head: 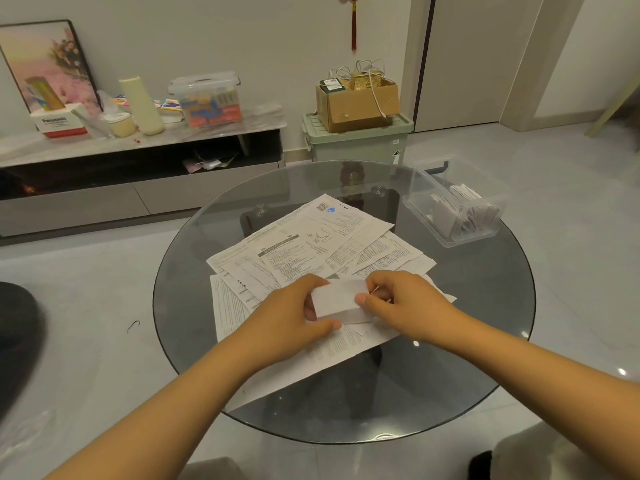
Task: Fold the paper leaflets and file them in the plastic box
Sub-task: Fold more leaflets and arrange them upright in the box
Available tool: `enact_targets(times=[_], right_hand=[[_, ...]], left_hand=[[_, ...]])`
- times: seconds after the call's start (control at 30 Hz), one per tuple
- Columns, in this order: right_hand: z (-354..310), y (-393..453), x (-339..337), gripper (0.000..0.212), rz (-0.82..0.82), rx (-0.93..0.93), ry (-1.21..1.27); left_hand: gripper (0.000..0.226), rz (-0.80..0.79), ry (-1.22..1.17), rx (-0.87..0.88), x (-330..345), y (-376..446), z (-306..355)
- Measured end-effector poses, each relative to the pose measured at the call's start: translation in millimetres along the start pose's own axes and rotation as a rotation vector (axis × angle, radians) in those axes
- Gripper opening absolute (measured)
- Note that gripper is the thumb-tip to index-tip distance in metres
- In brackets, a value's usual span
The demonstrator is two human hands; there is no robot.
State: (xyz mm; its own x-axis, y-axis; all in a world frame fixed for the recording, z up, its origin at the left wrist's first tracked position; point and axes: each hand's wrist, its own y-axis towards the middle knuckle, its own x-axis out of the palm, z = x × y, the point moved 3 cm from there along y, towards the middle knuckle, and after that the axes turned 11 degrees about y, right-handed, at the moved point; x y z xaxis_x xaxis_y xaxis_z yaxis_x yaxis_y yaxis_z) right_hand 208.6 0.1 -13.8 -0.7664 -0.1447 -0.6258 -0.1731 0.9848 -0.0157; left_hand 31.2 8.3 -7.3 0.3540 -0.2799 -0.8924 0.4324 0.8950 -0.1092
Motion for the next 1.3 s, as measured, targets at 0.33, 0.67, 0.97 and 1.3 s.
enact_targets(times=[0.33, 0.67, 0.97, 1.3], right_hand=[[4, 4, 7, 0.046, 0.070, 0.090, 0.005], [4, 3, 10, 0.034, 0.017, -0.164, -0.303], [0, 0, 5, 0.024, 0.038, -0.181, -0.345], [3, 5, 7, 0.032, 0.076, -0.052, -0.236]], left_hand=[[0.082, 0.132, 0.005, -0.094, 9, 15, -1], [0.043, 0.082, 0.347, 0.181, 12, 17, -1], [0.028, 0.126, 0.358, 0.236, 6, 14, 8], [0.038, 0.092, 0.220, 0.071, 10, 19, 3]])
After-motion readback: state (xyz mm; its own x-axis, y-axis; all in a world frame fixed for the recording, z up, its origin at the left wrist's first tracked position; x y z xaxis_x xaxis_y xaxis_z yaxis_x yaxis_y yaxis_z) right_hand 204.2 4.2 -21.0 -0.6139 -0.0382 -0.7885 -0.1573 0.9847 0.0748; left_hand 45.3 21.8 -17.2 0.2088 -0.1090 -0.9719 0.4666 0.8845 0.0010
